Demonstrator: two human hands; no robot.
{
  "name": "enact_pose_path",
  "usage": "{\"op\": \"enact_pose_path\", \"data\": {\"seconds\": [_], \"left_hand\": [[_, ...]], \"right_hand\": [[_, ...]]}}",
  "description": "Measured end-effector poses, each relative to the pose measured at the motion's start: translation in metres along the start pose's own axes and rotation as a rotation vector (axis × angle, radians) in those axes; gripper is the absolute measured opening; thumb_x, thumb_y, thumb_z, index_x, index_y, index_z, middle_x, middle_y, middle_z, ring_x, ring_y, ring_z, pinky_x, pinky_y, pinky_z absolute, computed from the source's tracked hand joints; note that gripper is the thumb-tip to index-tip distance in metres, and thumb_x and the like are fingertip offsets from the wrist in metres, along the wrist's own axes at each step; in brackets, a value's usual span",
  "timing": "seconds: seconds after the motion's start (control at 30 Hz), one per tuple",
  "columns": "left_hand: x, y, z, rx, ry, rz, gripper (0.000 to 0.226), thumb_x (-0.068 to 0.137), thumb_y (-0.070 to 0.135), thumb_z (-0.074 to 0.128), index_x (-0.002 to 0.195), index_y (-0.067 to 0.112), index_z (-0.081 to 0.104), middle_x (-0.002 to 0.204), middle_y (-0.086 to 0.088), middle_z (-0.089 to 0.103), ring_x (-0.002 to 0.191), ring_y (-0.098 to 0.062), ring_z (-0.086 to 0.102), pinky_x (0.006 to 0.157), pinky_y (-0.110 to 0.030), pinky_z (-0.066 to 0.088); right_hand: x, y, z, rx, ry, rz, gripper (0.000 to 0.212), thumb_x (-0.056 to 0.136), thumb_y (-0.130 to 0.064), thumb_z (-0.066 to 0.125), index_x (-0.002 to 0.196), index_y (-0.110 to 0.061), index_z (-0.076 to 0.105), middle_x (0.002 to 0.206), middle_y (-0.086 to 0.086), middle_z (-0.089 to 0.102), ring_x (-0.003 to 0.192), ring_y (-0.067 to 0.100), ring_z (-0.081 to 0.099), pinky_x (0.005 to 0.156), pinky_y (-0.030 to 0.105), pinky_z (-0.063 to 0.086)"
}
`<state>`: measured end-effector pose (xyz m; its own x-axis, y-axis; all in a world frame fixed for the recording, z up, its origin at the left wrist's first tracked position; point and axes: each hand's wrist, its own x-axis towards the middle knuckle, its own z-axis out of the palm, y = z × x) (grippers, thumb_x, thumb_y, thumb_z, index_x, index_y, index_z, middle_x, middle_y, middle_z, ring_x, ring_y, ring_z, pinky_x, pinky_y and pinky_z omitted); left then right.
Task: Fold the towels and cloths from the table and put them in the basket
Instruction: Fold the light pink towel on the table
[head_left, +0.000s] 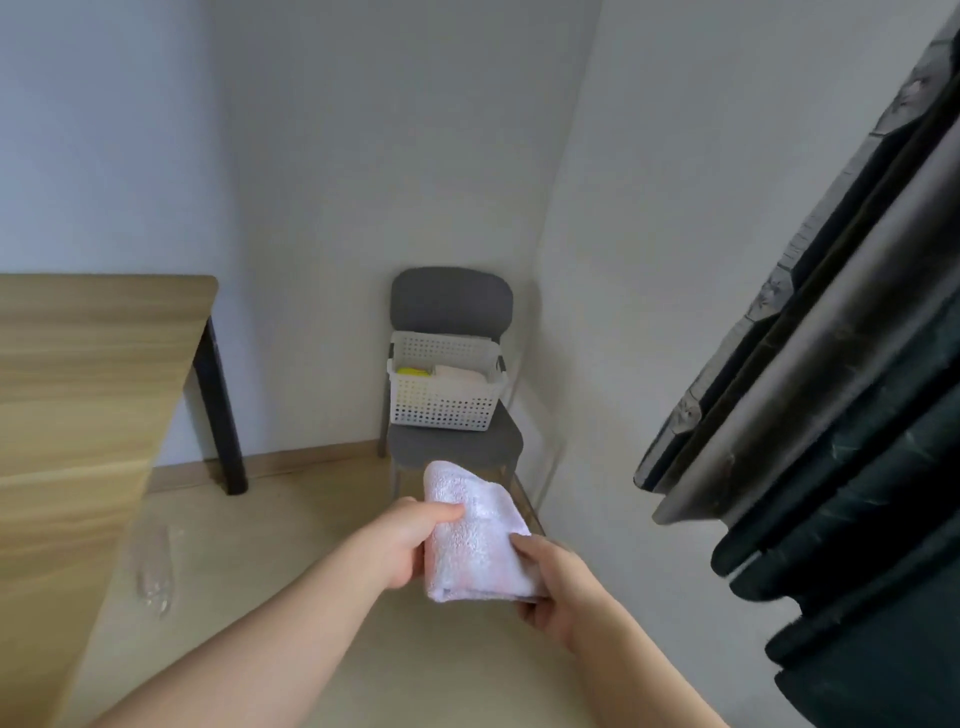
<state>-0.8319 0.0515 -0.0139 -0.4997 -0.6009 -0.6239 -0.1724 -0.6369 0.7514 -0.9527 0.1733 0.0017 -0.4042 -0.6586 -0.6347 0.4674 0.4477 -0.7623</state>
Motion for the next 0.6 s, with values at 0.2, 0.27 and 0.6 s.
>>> {"op": "enact_pose_path", "data": {"seconds": [0.2, 0.27, 0.6], "left_hand": [[0.099, 0.087, 0.002, -0.034, -0.038, 0.028, 0.044, 0.080, 0.003, 0.064, 0.122, 0.005, 0.048, 0.112, -0.019, 0.065, 0.100, -0.035, 0.065, 0.080, -0.047, 0.054], [0.129, 0.109, 0.003, -0.015, -0.031, 0.071, 0.043, 0.080, -0.004, 0.061, 0.121, 0.006, 0.050, 0.112, -0.019, 0.065, 0.100, -0.034, 0.064, 0.080, -0.045, 0.054], [0.285, 0.199, 0.021, -0.053, 0.177, 0.109, 0.038, 0.085, -0.006, 0.057, 0.122, 0.003, 0.050, 0.109, -0.019, 0.063, 0.096, -0.035, 0.062, 0.078, -0.045, 0.053]], "right_hand": [[0.110, -0.089, 0.016, -0.024, 0.059, -0.113, 0.019, 0.087, 0.000, 0.056, 0.103, -0.009, 0.052, 0.093, 0.013, 0.065, 0.077, 0.027, 0.061, 0.067, 0.037, 0.052], [0.141, -0.113, 0.021, -0.003, 0.052, -0.143, 0.021, 0.086, 0.007, 0.054, 0.099, -0.009, 0.051, 0.097, 0.015, 0.063, 0.083, 0.030, 0.061, 0.079, 0.043, 0.052], [0.318, -0.211, 0.028, -0.037, 0.006, -0.054, 0.022, 0.083, 0.012, 0.053, 0.093, -0.009, 0.052, 0.093, 0.013, 0.059, 0.080, 0.027, 0.058, 0.066, 0.036, 0.052]]}}
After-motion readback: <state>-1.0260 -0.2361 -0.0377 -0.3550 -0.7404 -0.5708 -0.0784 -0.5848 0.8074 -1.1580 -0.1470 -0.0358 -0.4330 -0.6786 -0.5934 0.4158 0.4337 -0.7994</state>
